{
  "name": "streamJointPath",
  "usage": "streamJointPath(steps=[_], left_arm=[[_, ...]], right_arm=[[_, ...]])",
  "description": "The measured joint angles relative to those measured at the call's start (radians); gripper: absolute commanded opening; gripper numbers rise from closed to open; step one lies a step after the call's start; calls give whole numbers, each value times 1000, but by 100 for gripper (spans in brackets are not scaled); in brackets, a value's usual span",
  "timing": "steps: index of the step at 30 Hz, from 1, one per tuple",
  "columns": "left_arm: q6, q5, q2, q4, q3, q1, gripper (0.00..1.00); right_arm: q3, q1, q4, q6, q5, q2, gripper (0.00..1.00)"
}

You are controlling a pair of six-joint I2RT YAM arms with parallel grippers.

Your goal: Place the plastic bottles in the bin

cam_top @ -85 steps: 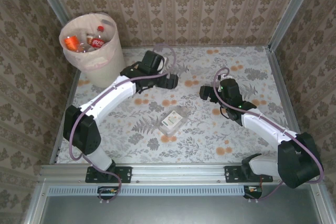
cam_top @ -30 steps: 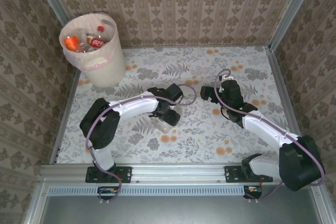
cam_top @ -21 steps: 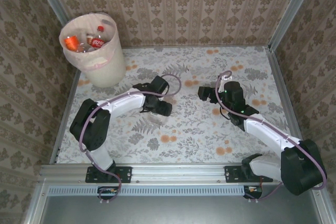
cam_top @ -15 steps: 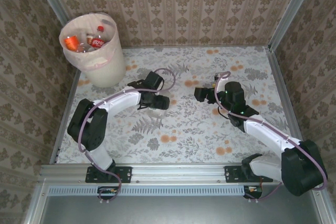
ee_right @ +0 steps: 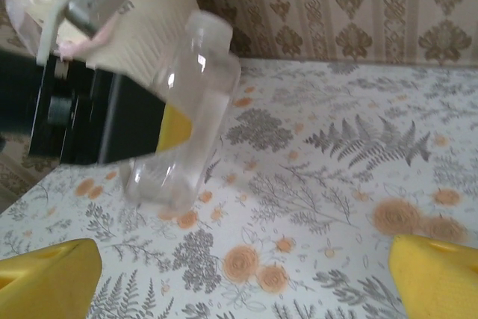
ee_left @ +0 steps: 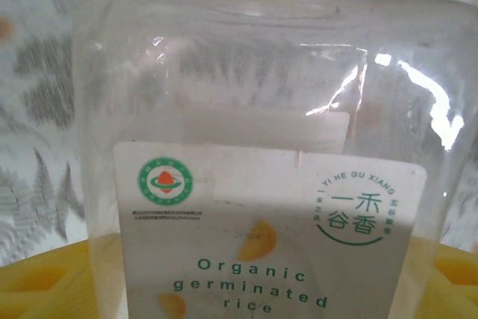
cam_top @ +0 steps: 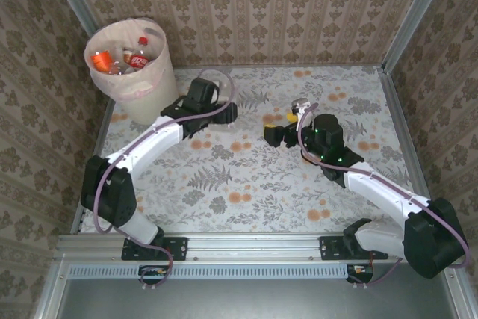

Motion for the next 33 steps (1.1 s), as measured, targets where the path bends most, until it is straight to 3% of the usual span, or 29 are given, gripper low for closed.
streamJointPath(steps=[11, 26, 33], left_arm=[[39, -75, -16, 130, 219, 81, 67], [117, -143, 66, 270, 512, 306, 67], [58, -211, 185, 208, 677, 432, 67]], right_arm=[[21, 17, 1, -28, 14, -19, 100], [1, 17, -12, -64, 107, -84, 100], [-15, 17, -30, -74, 151, -100, 100]])
